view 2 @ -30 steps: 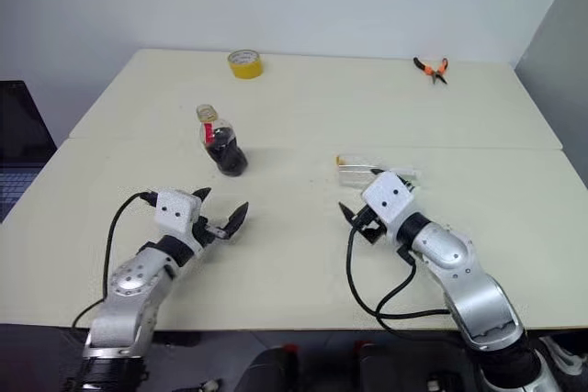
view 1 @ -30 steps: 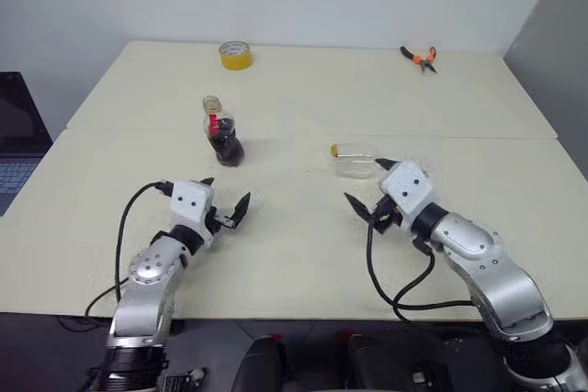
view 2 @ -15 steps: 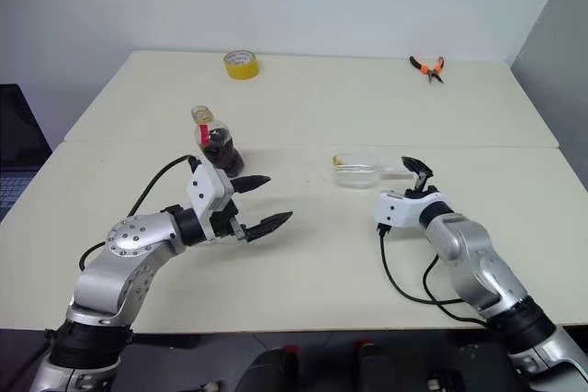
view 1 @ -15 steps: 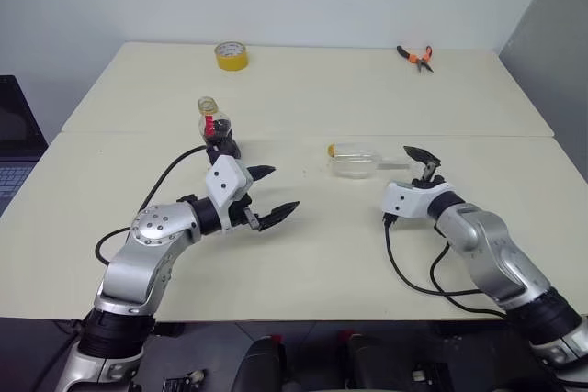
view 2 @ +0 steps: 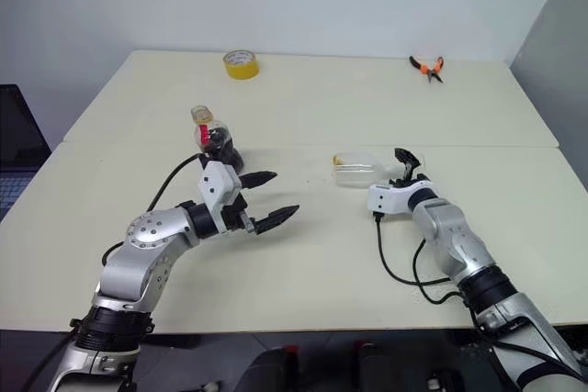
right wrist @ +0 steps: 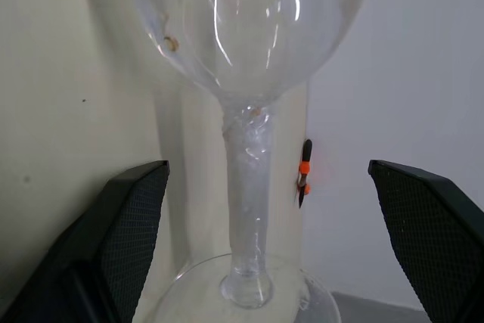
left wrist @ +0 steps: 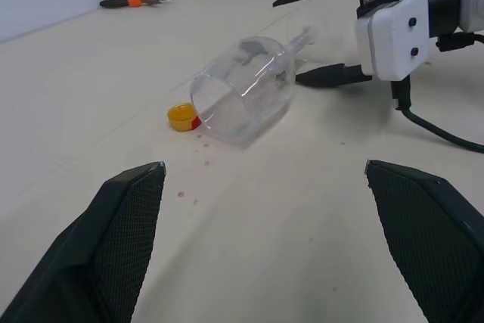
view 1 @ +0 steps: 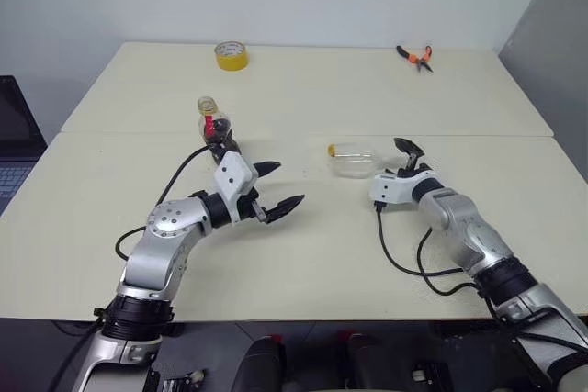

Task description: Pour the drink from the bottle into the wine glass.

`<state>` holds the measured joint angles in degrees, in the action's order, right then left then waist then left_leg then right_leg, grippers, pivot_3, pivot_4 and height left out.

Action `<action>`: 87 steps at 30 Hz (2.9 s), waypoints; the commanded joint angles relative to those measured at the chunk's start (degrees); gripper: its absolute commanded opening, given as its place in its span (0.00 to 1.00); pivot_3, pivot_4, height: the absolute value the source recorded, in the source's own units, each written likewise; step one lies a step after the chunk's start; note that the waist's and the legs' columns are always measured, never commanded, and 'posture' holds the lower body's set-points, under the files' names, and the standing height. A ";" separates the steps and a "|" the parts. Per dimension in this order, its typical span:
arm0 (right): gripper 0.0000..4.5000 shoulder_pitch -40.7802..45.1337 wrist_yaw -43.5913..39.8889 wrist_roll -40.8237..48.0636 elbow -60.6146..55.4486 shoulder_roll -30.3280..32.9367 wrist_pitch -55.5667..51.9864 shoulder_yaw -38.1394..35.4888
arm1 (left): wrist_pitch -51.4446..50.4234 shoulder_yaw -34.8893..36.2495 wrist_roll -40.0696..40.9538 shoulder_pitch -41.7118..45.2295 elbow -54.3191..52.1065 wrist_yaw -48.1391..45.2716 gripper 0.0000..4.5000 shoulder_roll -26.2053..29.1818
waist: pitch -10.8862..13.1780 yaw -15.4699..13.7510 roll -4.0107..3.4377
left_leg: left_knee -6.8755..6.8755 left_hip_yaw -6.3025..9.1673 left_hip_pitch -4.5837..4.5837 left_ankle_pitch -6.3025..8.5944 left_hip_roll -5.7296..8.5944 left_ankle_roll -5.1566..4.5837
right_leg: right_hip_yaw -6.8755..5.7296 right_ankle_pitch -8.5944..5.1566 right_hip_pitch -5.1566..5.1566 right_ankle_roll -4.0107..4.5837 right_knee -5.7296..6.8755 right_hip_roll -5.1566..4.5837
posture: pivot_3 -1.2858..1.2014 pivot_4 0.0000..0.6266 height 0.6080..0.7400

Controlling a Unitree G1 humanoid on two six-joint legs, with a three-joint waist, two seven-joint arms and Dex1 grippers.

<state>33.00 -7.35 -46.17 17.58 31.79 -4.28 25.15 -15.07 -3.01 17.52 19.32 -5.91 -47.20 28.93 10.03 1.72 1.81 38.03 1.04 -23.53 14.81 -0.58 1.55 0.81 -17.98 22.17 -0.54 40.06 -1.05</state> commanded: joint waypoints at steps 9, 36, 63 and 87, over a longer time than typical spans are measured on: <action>0.24 2.85 4.16 -0.42 3.89 -3.70 -1.81 -2.08 | -1.28 0.20 0.10 2.50 -2.84 1.84 1.00 -1.28 | 0.00 0.09 0.00 | 0.00 0.00 0.02 0.00 -0.01 0.00 | 0.01 0.00 0.01 0.00 0.05 0.01 | 0.52 0.24 1.00; 0.03 -12.09 -14.36 51.08 -13.88 -29.18 13.60 -12.59 | -9.41 15.39 15.32 -4.90 -9.50 -4.24 1.00 9.45 | 0.02 0.06 -0.03 | 0.00 0.12 0.07 0.11 -0.02 -0.20 | -0.07 0.00 -0.04 0.00 0.06 0.00 | 0.52 0.24 1.00; 0.03 -6.49 -23.71 52.79 11.94 -31.68 27.77 -16.38 | -17.07 19.90 25.45 -3.59 -17.74 -5.53 1.00 17.07 | 0.03 0.09 -0.05 | -0.06 0.08 0.16 0.10 -0.02 -0.18 | -0.03 0.00 -0.07 0.01 0.06 0.01 | 0.52 0.24 1.00; 0.99 -7.15 -25.18 51.74 11.43 -30.07 24.61 -16.53 | -16.17 18.37 24.75 -2.00 -16.14 -7.88 1.00 17.80 | 0.04 0.09 -0.06 | -0.06 0.07 0.18 0.11 -0.02 -0.18 | -0.02 -0.01 -0.08 0.01 0.07 0.01 | 0.52 0.24 1.00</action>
<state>25.29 -32.57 5.73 30.58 1.57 20.25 8.86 -32.20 15.10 42.39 16.49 -21.60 -54.62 46.32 10.07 1.81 1.75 37.96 1.11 -23.35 14.92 -0.60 1.37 0.78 -17.99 22.09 -0.53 40.13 -1.04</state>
